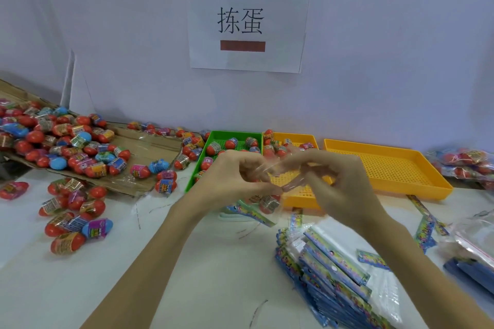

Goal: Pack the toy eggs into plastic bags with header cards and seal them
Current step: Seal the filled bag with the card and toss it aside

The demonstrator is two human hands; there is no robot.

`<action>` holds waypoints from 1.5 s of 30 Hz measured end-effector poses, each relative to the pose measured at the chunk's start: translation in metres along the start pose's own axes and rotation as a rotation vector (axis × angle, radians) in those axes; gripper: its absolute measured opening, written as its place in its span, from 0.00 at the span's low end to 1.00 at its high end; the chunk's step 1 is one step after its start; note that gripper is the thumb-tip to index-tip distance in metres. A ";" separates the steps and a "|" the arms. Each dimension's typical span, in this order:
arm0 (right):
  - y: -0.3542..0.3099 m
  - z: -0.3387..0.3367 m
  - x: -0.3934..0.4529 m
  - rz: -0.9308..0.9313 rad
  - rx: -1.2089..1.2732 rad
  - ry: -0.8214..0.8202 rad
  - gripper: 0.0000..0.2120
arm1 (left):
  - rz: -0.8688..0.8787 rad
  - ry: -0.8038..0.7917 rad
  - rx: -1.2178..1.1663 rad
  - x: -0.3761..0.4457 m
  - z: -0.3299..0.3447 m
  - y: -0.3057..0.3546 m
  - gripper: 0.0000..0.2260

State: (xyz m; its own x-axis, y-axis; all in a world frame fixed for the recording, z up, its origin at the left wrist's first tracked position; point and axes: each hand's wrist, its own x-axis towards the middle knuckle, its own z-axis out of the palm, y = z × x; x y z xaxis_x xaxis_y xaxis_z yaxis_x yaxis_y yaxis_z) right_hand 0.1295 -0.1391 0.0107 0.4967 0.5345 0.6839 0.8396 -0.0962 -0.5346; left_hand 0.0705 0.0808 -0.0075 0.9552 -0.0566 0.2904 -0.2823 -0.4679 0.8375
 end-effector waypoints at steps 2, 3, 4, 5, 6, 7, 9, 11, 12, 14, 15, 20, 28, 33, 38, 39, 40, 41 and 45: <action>0.003 -0.001 0.009 0.000 -0.025 0.099 0.16 | -0.011 0.014 0.005 0.000 -0.004 -0.003 0.12; 0.006 -0.001 0.014 -0.033 -0.112 0.155 0.15 | -0.023 0.039 0.023 0.001 -0.007 -0.005 0.11; 0.011 0.001 0.018 -0.067 -0.199 0.197 0.14 | -0.042 0.079 0.035 0.001 -0.009 -0.008 0.11; 0.019 0.002 0.024 -0.075 -0.257 0.222 0.13 | -0.071 0.127 0.034 0.002 -0.012 -0.012 0.11; 0.028 0.006 0.030 -0.040 -0.275 0.215 0.13 | -0.104 0.174 0.018 0.002 -0.014 -0.014 0.11; 0.038 0.010 0.037 0.024 -0.284 0.189 0.14 | -0.135 0.216 -0.008 0.001 -0.016 -0.017 0.12; 0.058 0.022 0.049 0.164 -0.355 0.041 0.14 | -0.173 0.295 -0.046 0.001 -0.018 -0.021 0.12; 0.075 0.036 0.057 0.226 -0.422 -0.217 0.13 | -0.185 0.348 -0.054 0.001 -0.020 -0.024 0.12; 0.082 0.044 0.058 0.234 -0.444 -0.328 0.13 | -0.189 0.355 -0.054 0.001 -0.020 -0.025 0.12; 0.092 0.059 0.059 0.271 -0.496 -0.413 0.16 | -0.196 0.353 -0.044 0.001 -0.020 -0.025 0.12; 0.095 0.064 0.058 0.293 -0.508 -0.390 0.17 | -0.198 0.347 -0.039 0.001 -0.019 -0.025 0.12; 0.087 0.069 0.050 0.449 -0.255 -0.107 0.20 | -0.196 0.315 -0.029 0.001 -0.018 -0.023 0.13; 0.042 0.041 0.003 0.496 0.151 0.473 0.17 | -0.166 0.276 -0.041 0.004 -0.010 -0.015 0.14; 0.017 0.024 -0.004 0.303 0.235 0.589 0.18 | -0.099 0.260 0.031 0.004 0.001 -0.007 0.15; 0.004 0.025 -0.003 0.123 0.097 0.393 0.18 | 0.008 0.203 0.052 0.002 0.013 -0.002 0.17; 0.003 0.026 -0.004 0.092 0.022 0.363 0.17 | 0.030 0.205 0.054 0.003 0.014 -0.002 0.17; 0.003 0.027 -0.005 0.064 -0.040 0.335 0.16 | 0.053 0.213 0.058 0.003 0.015 -0.002 0.17; 0.002 0.027 -0.005 0.046 -0.087 0.311 0.15 | 0.072 0.223 0.061 0.003 0.015 -0.002 0.17; 0.001 0.028 -0.006 0.104 -0.086 0.283 0.16 | 0.090 0.249 0.056 0.003 0.016 -0.004 0.16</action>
State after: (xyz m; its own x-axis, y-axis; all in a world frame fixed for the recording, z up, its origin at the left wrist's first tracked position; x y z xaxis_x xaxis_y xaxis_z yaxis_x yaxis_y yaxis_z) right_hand 0.1211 -0.1192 -0.0082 0.6122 0.2638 0.7454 0.7906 -0.2155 -0.5731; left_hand 0.0758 0.0685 -0.0175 0.8731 0.1156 0.4736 -0.3533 -0.5193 0.7782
